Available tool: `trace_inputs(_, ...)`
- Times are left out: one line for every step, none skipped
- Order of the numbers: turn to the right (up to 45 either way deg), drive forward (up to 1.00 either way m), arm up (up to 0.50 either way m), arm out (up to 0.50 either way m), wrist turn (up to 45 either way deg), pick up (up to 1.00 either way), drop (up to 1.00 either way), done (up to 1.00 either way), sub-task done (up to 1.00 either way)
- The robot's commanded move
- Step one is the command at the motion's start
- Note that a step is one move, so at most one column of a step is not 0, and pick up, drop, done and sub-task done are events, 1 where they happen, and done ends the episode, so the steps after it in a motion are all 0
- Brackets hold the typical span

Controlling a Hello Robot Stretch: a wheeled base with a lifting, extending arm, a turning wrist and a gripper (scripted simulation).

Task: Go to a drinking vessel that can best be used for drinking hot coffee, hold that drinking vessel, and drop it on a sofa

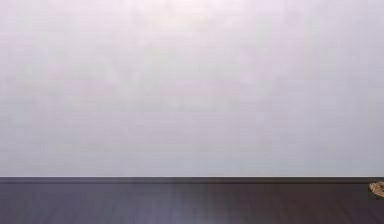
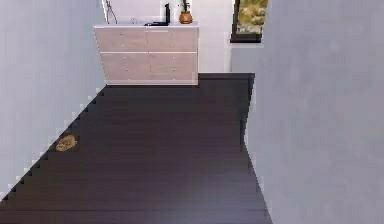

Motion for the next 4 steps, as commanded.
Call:
trace_inputs(45.0, 0.0, 0.0, 0.0, 0.0, 0.0, 0.0, 0.0, 0.0)
trace_inputs(36.0, 0.0, 0.0, 0.0, 0.0, 0.0, 0.0, 0.0, 0.0)
trace_inputs(0.0, 1.0, 0.0, 0.0, 0.0, 0.0, 0.0, 0.0, 0.0)
trace_inputs(0.0, 1.0, 0.0, 0.0, 0.0, 0.0, 0.0, 0.0, 0.0)
